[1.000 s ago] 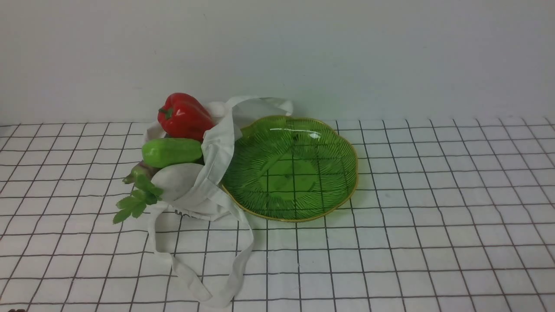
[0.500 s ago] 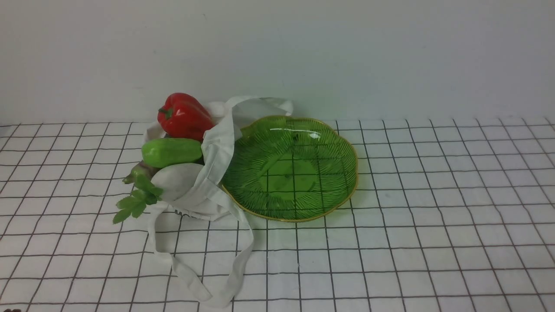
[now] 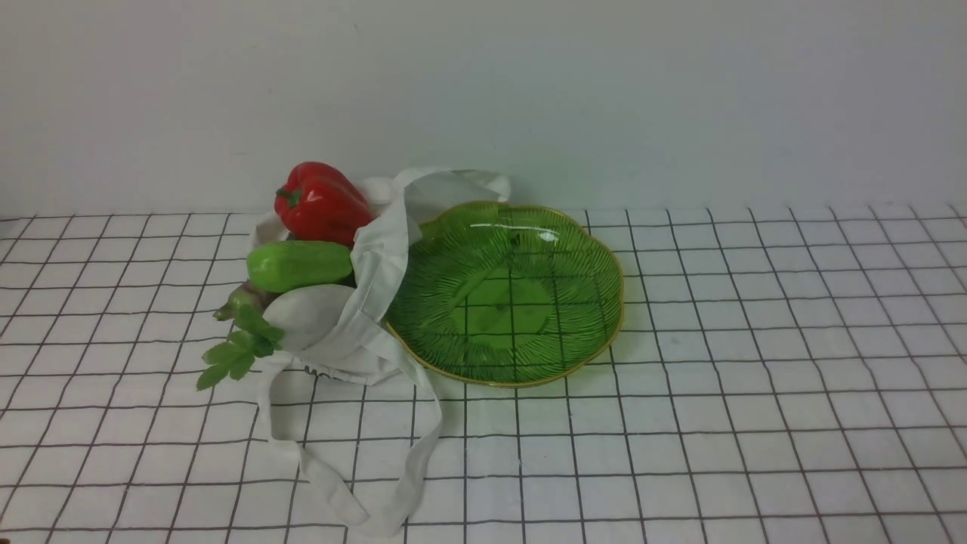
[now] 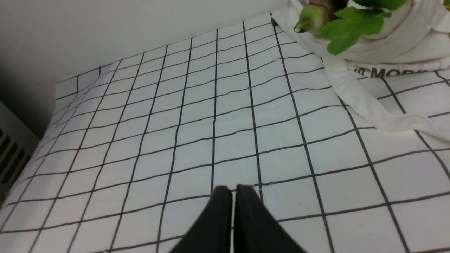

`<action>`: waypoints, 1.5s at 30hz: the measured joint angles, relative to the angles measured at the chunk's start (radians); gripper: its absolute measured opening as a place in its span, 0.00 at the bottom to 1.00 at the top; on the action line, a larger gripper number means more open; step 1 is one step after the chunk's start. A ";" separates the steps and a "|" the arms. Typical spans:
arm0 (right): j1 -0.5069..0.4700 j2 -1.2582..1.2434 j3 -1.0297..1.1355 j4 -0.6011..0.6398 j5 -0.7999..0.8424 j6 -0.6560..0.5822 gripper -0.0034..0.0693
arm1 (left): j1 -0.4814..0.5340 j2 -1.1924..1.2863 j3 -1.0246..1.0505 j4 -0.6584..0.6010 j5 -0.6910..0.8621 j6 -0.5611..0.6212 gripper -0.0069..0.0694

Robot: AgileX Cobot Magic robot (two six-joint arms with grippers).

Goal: Take vegetables from bag on white checkered tablecloth place on plate.
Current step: 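Reach into the cloth bag and grasp the green cucumber with the left gripper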

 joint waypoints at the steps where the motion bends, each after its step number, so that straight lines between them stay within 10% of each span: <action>1: 0.000 0.000 0.000 0.000 0.000 0.000 0.03 | 0.000 0.000 0.000 -0.044 0.000 -0.025 0.08; 11: 0.000 0.000 0.000 0.000 0.000 0.000 0.03 | 0.000 0.000 0.000 -0.922 0.001 -0.519 0.08; 19: 0.000 0.000 0.000 0.000 0.000 0.000 0.03 | 0.001 0.000 -0.024 -1.093 -0.085 -0.409 0.08; 28: 0.000 0.000 -0.001 0.000 0.000 0.000 0.03 | 0.001 0.292 -0.486 -0.979 0.231 -0.025 0.08; 36: 0.000 0.000 -0.001 0.000 0.000 0.000 0.03 | 0.001 0.893 -0.807 -0.614 0.527 0.013 0.08; 45: 0.000 0.000 -0.001 0.000 0.000 0.000 0.03 | 0.001 1.207 -1.054 -0.588 0.457 0.014 0.27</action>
